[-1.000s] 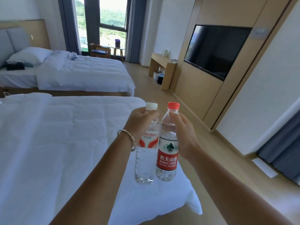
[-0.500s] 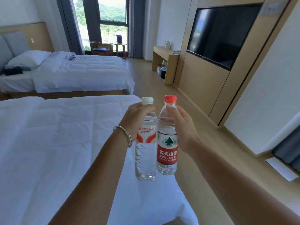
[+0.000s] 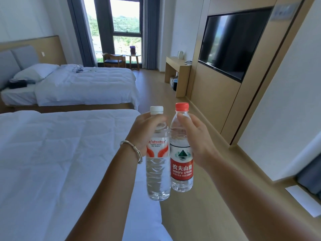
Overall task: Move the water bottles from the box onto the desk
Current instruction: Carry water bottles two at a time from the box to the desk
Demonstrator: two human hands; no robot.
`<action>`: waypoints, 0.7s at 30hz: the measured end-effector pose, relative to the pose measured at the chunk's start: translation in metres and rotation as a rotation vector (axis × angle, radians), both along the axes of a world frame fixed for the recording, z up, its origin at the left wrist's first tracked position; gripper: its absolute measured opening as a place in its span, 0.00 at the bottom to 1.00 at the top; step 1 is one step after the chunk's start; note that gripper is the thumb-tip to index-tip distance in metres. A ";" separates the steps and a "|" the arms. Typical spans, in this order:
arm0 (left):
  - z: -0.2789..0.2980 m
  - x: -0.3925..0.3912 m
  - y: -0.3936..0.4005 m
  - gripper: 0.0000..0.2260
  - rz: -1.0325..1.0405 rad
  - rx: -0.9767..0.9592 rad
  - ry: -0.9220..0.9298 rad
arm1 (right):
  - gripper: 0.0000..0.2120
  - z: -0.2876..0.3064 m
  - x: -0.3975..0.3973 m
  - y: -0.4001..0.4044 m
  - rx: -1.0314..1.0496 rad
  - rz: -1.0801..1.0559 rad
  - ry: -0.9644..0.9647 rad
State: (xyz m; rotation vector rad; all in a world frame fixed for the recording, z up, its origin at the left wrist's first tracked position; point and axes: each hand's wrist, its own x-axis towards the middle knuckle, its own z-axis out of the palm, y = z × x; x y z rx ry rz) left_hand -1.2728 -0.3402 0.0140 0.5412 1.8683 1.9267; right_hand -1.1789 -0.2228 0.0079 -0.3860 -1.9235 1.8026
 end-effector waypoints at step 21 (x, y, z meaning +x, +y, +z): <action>0.012 -0.084 0.374 0.07 -0.040 0.055 0.019 | 0.15 0.018 -0.078 0.371 0.057 -0.038 -0.078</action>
